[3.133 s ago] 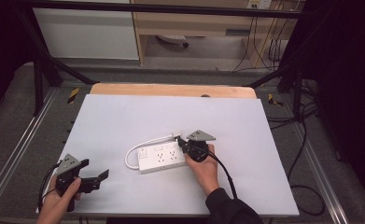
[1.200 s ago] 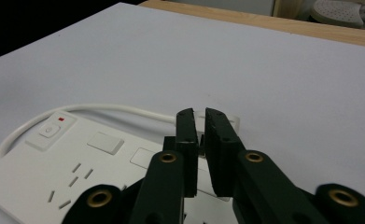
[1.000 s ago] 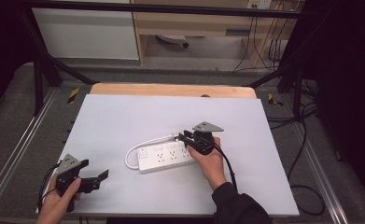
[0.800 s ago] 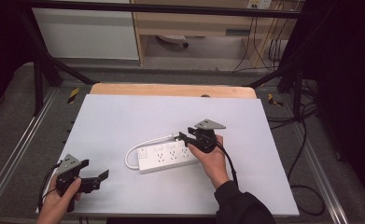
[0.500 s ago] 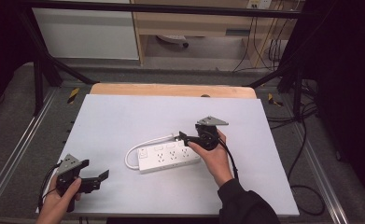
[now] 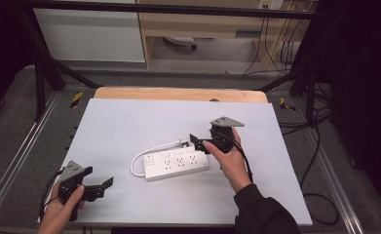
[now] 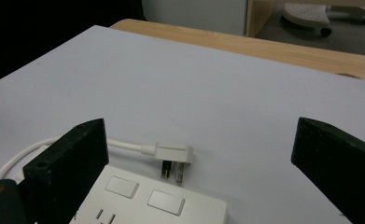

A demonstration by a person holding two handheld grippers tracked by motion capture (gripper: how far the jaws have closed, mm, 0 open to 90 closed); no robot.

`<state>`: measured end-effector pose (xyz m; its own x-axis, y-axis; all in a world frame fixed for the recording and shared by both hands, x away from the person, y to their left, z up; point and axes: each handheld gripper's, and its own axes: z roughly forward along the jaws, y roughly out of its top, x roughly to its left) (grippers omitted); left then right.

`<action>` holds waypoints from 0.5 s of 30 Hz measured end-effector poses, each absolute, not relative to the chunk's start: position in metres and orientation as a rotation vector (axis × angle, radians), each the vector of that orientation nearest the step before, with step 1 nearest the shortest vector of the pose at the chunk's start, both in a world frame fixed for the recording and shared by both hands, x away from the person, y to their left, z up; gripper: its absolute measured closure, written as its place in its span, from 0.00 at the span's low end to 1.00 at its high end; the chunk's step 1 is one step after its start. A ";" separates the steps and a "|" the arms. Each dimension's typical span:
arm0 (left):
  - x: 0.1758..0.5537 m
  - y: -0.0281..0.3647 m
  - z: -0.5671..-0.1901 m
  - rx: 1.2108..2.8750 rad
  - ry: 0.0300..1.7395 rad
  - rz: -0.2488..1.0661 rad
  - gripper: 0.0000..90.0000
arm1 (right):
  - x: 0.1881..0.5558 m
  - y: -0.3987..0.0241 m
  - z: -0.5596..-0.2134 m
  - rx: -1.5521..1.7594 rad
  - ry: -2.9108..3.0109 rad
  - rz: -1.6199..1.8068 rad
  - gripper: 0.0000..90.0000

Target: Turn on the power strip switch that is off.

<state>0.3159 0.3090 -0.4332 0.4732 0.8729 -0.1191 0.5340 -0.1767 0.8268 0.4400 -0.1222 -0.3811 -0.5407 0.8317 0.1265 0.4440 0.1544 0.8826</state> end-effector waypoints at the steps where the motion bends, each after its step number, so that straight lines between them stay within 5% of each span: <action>1: 0.315 0.309 -0.433 1.851 1.178 0.491 0.08 | 0.439 -0.123 -0.379 1.210 2.041 1.353 0.05; 15: 0.316 0.308 -0.433 1.851 1.179 0.480 0.08 | 0.438 -0.159 -0.354 1.218 1.946 1.407 0.06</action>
